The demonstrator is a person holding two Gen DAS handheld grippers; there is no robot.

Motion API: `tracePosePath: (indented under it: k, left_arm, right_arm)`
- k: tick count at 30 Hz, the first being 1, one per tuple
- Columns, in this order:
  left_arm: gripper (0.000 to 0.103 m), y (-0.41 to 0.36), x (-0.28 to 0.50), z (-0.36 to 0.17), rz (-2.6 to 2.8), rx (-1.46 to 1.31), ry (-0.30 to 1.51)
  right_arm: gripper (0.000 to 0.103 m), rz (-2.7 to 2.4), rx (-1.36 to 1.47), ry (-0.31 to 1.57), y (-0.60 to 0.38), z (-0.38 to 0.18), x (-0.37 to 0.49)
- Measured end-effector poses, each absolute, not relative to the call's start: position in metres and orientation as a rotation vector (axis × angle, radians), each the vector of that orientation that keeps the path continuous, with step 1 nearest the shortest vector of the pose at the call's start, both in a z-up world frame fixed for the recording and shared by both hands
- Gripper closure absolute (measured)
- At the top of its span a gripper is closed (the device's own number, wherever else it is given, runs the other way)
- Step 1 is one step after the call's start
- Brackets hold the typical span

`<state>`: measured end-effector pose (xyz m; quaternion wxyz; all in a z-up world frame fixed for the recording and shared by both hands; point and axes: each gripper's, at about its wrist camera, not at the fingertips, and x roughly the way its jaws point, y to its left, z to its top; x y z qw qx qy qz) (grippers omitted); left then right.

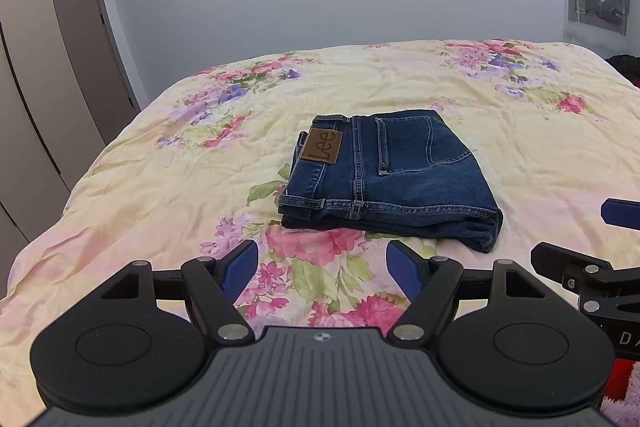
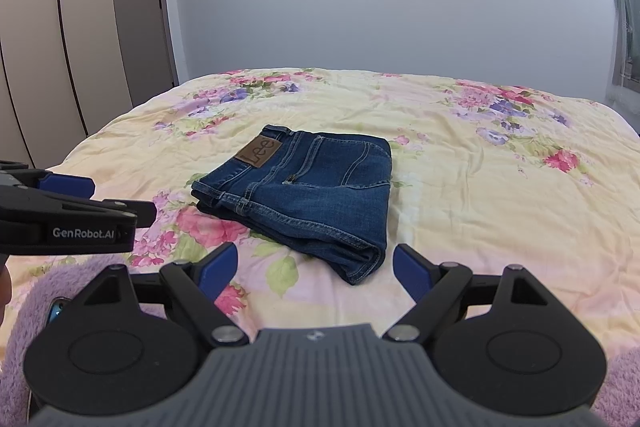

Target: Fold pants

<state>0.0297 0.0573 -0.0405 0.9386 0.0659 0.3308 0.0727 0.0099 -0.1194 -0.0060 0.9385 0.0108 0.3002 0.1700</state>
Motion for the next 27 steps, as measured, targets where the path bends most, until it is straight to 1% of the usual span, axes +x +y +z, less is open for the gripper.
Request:
tracePosePath:
  k: [27]
  left_arm:
    - [0.017,0.0596,0.025,-0.0405,0.135,0.114,0.665]
  right_arm:
    - [0.022,0.355,0.012,0.618,-0.119,-0.0067,0.0067]
